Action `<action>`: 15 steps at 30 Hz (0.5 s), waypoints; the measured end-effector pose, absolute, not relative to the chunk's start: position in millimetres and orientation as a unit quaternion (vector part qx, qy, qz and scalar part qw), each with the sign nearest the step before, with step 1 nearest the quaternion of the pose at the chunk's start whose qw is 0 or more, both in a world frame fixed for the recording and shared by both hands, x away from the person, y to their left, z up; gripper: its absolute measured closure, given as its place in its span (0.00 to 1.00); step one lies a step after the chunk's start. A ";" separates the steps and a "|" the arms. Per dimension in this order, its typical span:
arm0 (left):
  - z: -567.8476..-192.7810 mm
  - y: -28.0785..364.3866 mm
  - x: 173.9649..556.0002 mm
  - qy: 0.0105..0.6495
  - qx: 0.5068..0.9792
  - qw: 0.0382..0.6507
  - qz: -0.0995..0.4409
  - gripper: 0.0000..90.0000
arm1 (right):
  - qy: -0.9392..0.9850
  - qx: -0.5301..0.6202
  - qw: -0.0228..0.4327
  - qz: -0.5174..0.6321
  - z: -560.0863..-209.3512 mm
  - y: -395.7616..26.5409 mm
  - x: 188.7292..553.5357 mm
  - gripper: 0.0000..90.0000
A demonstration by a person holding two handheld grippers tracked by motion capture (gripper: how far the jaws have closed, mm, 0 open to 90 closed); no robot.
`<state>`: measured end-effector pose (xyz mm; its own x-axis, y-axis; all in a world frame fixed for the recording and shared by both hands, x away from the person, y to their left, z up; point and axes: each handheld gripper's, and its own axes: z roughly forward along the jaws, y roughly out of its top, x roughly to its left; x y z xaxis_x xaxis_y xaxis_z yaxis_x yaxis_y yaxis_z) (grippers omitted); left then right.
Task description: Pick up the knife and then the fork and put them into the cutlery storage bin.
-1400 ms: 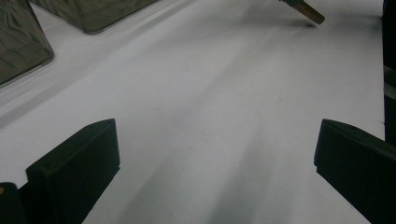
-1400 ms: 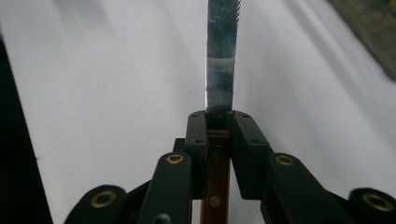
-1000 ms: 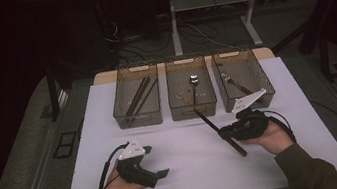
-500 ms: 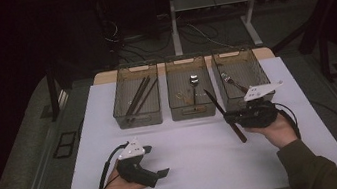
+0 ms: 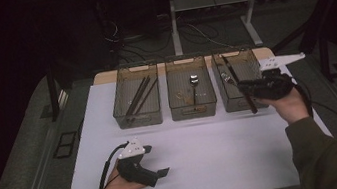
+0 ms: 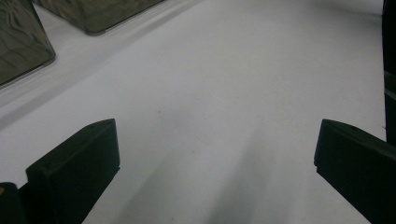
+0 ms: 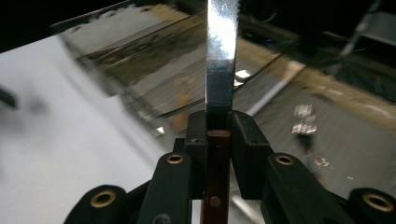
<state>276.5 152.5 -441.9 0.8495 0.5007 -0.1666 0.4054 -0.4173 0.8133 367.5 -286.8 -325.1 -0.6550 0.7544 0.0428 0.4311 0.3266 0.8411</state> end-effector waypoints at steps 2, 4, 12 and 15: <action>-442.2 152.3 277.2 0.271 0.840 0.467 0.050 0.00 | 0.794 0.379 0.194 0.433 -315.7 -292.2 378.8 0.86; -442.2 152.0 277.6 0.271 0.840 0.467 0.049 0.00 | 0.793 0.386 0.209 0.423 -309.3 -297.5 391.4 0.86; -442.1 151.4 276.9 0.268 0.841 0.468 0.048 0.00 | 0.776 0.441 0.215 0.396 -321.9 -317.3 438.7 0.86; -442.4 152.1 276.7 0.266 0.842 0.468 0.047 0.00 | 0.777 0.460 0.197 0.381 -336.6 -318.6 449.6 0.86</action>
<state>276.7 152.1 -442.4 0.8536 0.4926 -0.1694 0.4041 -0.4209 0.8121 449.6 -318.6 -336.6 -0.4989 0.8656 0.0440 0.5648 0.2862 0.7740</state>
